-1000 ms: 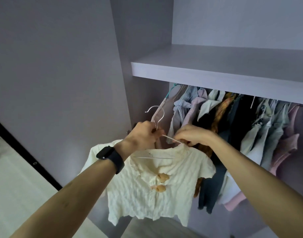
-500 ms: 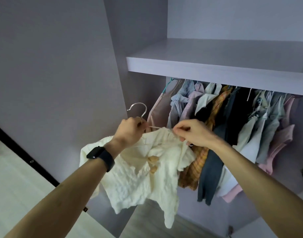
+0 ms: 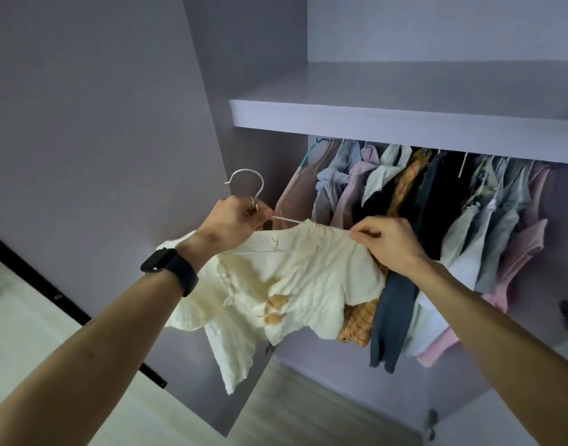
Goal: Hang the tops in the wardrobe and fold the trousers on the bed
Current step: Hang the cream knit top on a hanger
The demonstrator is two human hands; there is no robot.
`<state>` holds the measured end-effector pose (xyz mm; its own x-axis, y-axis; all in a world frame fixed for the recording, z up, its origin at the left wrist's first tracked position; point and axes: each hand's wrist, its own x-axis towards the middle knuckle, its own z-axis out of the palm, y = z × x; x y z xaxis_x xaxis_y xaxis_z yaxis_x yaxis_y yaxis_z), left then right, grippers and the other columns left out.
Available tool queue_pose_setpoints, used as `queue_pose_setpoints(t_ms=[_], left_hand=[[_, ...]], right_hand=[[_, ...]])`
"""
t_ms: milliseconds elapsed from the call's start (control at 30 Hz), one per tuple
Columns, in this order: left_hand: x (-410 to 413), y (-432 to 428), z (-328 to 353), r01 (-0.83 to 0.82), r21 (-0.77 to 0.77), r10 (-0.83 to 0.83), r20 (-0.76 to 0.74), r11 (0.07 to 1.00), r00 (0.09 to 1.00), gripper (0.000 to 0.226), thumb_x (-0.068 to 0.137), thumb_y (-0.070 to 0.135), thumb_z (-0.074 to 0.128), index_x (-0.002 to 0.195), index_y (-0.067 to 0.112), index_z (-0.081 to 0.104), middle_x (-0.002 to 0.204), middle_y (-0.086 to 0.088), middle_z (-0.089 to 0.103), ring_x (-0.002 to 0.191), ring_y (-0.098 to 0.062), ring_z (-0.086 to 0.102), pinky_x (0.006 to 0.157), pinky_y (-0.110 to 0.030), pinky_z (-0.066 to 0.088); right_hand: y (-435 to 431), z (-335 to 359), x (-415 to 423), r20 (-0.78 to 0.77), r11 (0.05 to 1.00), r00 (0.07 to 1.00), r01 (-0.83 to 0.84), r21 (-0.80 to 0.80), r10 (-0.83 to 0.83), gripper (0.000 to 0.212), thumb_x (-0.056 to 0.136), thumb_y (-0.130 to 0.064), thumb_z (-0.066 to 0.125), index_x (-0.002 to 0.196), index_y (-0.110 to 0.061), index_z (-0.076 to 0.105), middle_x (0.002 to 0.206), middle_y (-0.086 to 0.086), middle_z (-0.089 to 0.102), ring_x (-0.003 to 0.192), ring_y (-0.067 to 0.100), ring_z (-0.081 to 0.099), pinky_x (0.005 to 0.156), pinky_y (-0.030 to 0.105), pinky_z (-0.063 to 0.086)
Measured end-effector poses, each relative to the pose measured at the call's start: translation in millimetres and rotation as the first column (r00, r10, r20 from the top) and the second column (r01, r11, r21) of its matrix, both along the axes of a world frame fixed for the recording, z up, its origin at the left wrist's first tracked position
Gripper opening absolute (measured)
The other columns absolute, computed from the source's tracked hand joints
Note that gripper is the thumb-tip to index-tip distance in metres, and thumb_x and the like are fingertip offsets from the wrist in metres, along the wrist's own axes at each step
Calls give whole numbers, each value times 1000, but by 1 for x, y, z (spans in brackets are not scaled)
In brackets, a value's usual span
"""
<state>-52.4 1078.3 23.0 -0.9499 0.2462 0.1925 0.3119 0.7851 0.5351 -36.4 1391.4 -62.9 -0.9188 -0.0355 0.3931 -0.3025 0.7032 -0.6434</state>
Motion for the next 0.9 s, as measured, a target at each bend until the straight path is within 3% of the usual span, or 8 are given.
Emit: queue_pose_setpoints(t_ms=[100,200,333,467,567,700,800,900], left_hand=[[1,2,-7,-37,1,37,-6,999,999,19,99,32,61,85,28,73,71,13,65,70,-2,59,63,-7,40],[1,2,-13,-76,80,77,-10,994,997,19,100,32,60,85,29,73,71,11,66,68,-2,59,63,-8,42],[3,7,-17,-57,160,50,47,986,998,20,98,35,62,88,24,76,75,10,70,70,1,62,66,-8,42],[10,23,-22,14,183,-26,63,983,998,18,98,36,64,86,28,74,75,14,70,74,1,65,69,-7,44],[13,36,-26,31,212,-50,82,977,995,18,97,31,66,81,36,70,71,22,69,72,7,65,69,-5,43],[14,46,-37,31,252,-68,141,967,988,12,97,25,67,89,19,73,64,30,65,68,13,62,68,-1,41],[8,53,-45,27,169,-53,149,985,987,13,97,33,66,92,22,72,80,23,71,82,8,65,71,-1,41],[-3,58,-57,5,58,-13,143,998,990,22,97,39,63,108,22,73,108,13,71,102,-6,64,85,-15,45]], right_hand=[[2,-2,8,-127,974,983,103,-203,-130,9,84,-10,79,84,-18,77,92,-7,72,83,8,69,78,14,51],[6,-12,20,-123,993,991,44,-111,-58,13,82,-9,80,91,-18,74,111,-6,67,80,10,70,76,12,52],[10,-9,28,-59,999,997,47,12,-46,49,80,-25,83,126,-25,65,134,-13,52,69,6,64,80,19,50],[-2,2,32,-26,966,997,-65,249,74,26,90,-36,73,115,-31,75,105,-12,69,86,19,63,81,33,53],[-2,-1,35,54,942,987,-158,296,149,13,93,-38,68,103,-31,74,84,-19,57,84,9,58,74,36,53],[-7,0,44,232,930,943,-289,228,237,17,92,-37,70,76,-34,66,64,-23,56,65,-1,55,62,21,42],[-15,-7,53,363,921,894,-344,184,262,35,95,-39,63,64,-41,49,59,-13,49,56,7,45,61,34,41],[-22,-14,60,378,935,873,-351,48,309,35,96,-35,60,69,-22,42,61,-6,39,58,8,36,59,40,37]])
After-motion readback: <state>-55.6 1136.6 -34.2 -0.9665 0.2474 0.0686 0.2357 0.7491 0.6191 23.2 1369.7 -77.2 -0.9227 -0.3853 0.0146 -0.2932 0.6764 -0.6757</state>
